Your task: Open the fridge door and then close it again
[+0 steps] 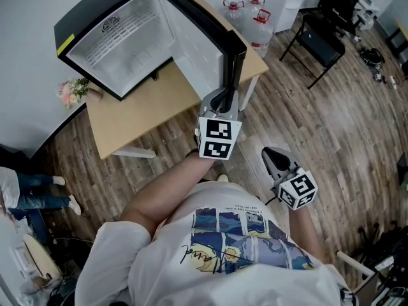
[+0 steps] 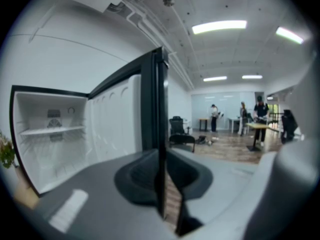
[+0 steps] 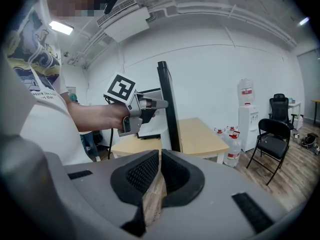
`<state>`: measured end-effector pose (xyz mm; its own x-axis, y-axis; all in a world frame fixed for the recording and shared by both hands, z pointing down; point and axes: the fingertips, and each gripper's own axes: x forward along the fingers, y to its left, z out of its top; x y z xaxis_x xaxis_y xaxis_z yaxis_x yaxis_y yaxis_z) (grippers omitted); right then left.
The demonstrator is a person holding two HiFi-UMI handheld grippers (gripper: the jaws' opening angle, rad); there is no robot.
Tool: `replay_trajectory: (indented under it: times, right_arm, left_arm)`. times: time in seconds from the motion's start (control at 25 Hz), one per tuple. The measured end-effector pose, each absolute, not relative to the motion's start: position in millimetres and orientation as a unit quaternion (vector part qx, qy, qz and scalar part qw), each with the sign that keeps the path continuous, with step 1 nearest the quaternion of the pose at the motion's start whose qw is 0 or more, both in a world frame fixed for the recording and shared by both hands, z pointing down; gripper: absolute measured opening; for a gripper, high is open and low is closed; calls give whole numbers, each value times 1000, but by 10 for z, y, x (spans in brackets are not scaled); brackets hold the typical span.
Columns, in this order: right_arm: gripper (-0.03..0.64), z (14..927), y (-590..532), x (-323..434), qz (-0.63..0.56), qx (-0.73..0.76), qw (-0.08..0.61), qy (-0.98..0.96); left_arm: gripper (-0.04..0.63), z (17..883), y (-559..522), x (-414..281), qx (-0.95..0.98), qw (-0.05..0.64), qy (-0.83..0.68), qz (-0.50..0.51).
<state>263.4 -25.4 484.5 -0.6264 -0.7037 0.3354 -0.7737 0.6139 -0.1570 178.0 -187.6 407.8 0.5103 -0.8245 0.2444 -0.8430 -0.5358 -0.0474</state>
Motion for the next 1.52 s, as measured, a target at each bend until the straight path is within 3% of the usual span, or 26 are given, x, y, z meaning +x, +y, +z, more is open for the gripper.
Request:
replay_trajectory:
  times: [1.52]
  right_arm:
    - [23, 4850, -312, 2488, 146, 398, 135, -896]
  left_arm:
    - [60, 4079, -1747, 1548, 869, 33, -480, 118]
